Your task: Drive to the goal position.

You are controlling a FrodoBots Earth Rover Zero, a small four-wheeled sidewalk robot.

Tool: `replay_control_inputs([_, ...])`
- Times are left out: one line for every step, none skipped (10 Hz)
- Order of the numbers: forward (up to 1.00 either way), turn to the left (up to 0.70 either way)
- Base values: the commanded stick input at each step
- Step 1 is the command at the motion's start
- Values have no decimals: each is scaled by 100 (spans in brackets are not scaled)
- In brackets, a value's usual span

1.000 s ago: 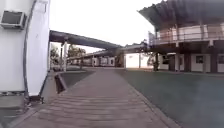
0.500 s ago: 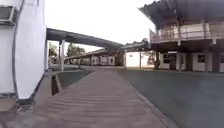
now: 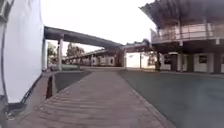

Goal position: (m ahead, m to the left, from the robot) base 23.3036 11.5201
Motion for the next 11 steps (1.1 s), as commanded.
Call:
replay_control_inputs([70, 0])
replay_control_inputs([70, 0])
replay_control_inputs([70, 0])
replay_control_inputs([70, 0])
replay_control_inputs([70, 0])
replay_control_inputs([70, 0])
replay_control_inputs([70, 0])
replay_control_inputs([70, 0])
replay_control_inputs([70, 0])
replay_control_inputs([70, 0])
replay_control_inputs([70, 0])
